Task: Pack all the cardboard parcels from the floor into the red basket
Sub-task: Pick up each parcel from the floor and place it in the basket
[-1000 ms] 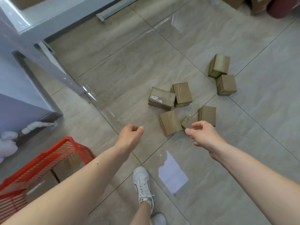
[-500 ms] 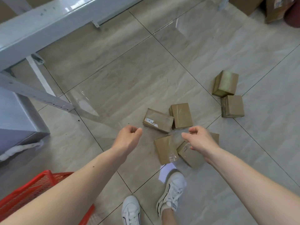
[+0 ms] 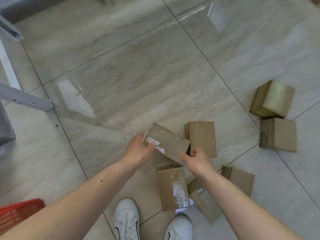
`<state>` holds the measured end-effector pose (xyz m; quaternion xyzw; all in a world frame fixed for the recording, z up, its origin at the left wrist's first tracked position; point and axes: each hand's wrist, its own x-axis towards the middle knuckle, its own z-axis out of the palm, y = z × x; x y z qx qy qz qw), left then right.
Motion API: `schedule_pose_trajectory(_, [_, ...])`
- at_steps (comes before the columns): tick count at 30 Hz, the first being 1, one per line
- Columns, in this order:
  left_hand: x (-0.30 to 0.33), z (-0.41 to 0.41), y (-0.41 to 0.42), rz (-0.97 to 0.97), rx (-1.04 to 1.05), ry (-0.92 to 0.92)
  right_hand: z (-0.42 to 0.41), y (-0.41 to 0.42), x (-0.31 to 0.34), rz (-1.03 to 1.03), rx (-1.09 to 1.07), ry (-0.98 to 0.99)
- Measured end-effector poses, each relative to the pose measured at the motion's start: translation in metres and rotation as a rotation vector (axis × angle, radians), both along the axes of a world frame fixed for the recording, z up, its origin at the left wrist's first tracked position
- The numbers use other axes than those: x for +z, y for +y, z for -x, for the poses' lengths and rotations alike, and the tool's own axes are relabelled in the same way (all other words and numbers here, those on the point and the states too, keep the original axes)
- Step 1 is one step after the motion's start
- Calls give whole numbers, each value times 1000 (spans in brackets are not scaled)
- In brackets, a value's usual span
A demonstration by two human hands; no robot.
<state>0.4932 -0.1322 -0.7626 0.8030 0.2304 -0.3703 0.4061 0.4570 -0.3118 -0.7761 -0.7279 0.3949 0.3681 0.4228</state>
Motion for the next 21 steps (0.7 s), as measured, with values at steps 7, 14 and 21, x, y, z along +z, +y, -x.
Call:
schedule_pose_trajectory(7, [-82, -18, -11, 21, -4, -2, -9, 5, -78, -23, -63, 31])
schedule_pose_trajectory(14, [-92, -13, -6, 17, 32, 64, -11, 9, -66, -65, -111, 19])
schedule_pose_trajectory(21, [-3, -2, 22, 67, 245, -40, -16, 28, 23, -49, -84, -61])
